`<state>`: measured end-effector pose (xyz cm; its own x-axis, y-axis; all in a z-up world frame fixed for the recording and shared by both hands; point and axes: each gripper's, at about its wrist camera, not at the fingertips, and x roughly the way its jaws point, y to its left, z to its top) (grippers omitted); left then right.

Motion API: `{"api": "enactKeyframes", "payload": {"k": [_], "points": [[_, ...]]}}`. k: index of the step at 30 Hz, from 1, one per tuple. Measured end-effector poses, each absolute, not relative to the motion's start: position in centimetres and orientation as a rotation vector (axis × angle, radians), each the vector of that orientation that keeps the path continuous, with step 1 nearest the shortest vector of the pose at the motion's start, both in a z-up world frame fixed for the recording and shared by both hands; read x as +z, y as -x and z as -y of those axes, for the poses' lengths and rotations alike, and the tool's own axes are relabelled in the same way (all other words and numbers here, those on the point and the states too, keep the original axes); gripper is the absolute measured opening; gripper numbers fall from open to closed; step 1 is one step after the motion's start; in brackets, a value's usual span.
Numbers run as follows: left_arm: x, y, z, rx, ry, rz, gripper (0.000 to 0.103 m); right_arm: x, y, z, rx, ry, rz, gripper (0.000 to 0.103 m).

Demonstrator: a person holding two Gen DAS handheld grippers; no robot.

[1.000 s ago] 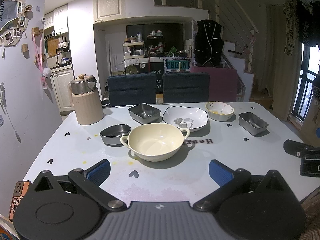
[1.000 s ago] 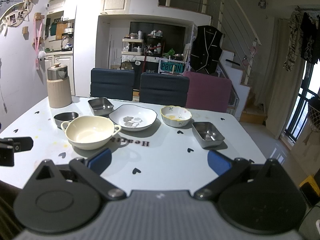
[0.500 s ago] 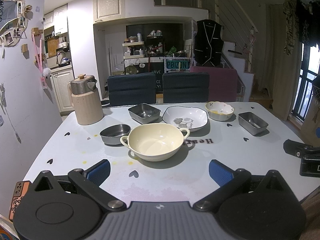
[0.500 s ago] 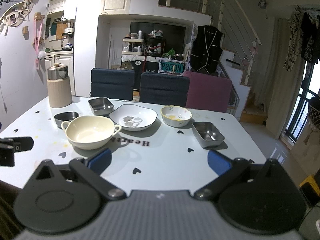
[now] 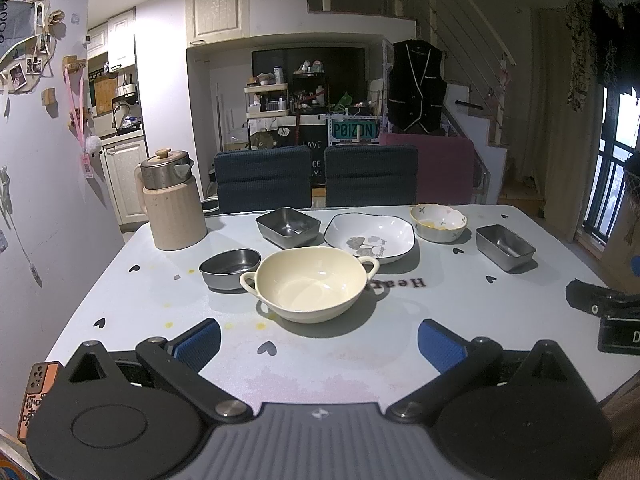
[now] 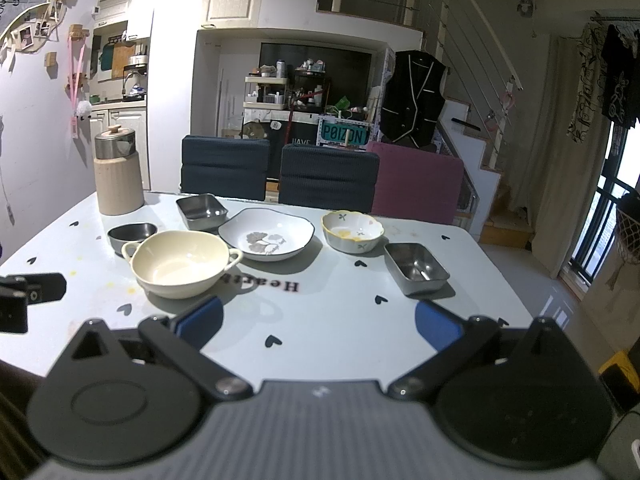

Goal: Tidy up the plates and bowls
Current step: 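Reach both grippers to the white leaf plate rim and close them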

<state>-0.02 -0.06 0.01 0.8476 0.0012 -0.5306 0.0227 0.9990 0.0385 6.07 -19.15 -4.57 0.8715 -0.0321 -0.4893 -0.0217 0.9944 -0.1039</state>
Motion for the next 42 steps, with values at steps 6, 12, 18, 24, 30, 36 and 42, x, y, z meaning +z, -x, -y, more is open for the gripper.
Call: {"api": "enactKeyframes", "payload": {"k": [6, 12, 18, 24, 30, 36, 42], "points": [[0.0, -0.1, 0.2, -0.015, -0.043, -0.564, 0.103, -5.1, -5.9, 19.1, -0.019, 0.097, -0.517, 0.103], [0.4, -1.6, 0.6, -0.003, -0.020, -0.588, 0.103, -4.8, -6.6, 19.1, -0.036, 0.081, -0.532, 0.103], [2.5, -4.3, 0.7, -0.027, -0.026, -0.583, 0.103, -4.1, -8.5, 19.6, -0.040, 0.062, -0.538, 0.103], [4.6, -9.5, 1.1, -0.102, -0.051, -0.551, 0.103, -2.5, -12.2, 20.2, -0.023, 0.070, -0.496, 0.103], [4.8, -15.4, 2.2, -0.132, -0.126, -0.502, 0.103, -2.1, -17.3, 21.9, -0.043, 0.046, -0.446, 0.103], [2.8, -21.9, 1.5, -0.148, -0.120, -0.515, 0.103, -3.5, -23.1, 23.5, -0.035, -0.003, -0.457, 0.103], [-0.7, -28.6, 1.1, -0.187, -0.103, -0.567, 0.103, -5.9, -28.6, 24.6, -0.025, -0.062, -0.474, 0.103]]}}
